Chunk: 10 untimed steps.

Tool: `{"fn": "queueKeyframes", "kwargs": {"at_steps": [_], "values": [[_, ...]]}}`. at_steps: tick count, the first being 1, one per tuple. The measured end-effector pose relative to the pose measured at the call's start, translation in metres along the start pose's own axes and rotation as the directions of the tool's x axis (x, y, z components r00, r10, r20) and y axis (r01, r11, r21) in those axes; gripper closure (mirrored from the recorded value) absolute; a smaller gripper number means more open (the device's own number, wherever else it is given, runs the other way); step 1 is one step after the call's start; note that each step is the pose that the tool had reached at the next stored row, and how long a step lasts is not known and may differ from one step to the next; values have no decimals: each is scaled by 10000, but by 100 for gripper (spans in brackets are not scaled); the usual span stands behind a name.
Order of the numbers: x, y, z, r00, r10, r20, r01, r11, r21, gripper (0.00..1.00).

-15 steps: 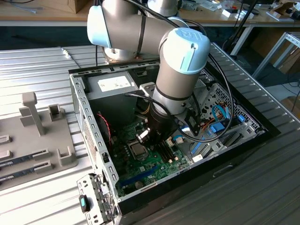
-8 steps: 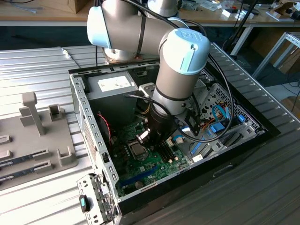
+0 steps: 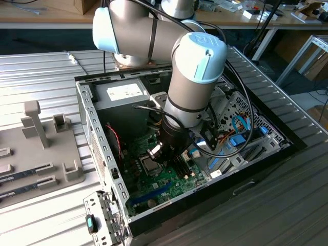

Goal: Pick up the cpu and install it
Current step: 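Install the first cpu locking lever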

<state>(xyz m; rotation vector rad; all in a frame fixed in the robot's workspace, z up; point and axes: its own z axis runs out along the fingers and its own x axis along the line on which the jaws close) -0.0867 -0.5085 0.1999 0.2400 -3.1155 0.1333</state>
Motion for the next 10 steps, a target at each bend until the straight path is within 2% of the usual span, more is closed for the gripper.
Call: {"fn": "queueKeyframes", "kwargs": {"at_steps": [6,10], "values": [[7,-49,8,10000,-16,6,16,10000,-25,90],[-18,-53,15,10000,-66,21,66,9999,-90,90]]}}
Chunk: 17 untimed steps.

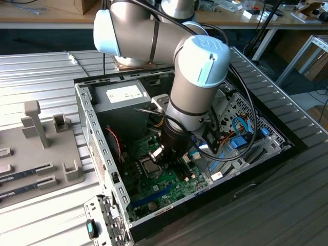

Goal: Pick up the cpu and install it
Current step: 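Install the first cpu locking lever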

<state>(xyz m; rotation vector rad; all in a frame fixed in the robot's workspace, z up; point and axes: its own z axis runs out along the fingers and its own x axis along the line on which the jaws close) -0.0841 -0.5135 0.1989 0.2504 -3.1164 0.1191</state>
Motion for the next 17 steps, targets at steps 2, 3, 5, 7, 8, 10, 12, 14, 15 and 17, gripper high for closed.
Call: {"fn": "queueKeyframes", "kwargs": {"at_steps": [2,3,5,7,8,10,12,14,15,17], "values": [[-35,-5,0,10000,-72,6,72,10000,-1,90],[-52,-7,2,10000,-97,12,97,10000,-3,90],[-62,-9,1,9999,-107,9,107,9999,-1,90],[-62,-9,2,9999,-107,12,107,9999,-17,90],[-61,-9,0,9999,-107,10,107,9999,-18,90],[-61,-6,-37,10000,-97,19,97,9999,-27,90],[-63,14,-104,10000,-80,30,80,10000,-24,90],[-65,28,-182,10000,-80,30,80,10000,-22,90],[-66,31,-235,10000,-80,31,80,10000,-23,90],[-65,28,-326,10000,-76,30,76,10000,-26,90]]}}
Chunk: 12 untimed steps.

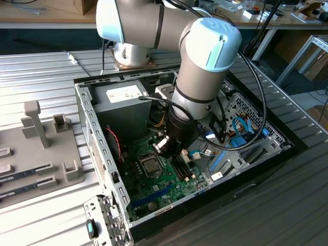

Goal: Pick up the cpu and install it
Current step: 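Install the first cpu locking lever, then install the second cpu locking lever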

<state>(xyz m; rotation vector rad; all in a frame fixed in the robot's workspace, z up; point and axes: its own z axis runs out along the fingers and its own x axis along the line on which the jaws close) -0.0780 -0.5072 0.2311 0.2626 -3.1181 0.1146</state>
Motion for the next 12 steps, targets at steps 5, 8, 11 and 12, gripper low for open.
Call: {"fn": "queueKeyframes", "kwargs": {"at_steps": [5,8,11,12], "values": [[2,-8,-141,10000,3,5,-3,10000,-19,90],[2,-9,-149,10000,2,3,-2,10000,-17,90],[3,-10,-154,10000,2,3,-2,10000,-17,90],[3,-10,-156,10000,2,3,-2,10000,-17,90]]}}
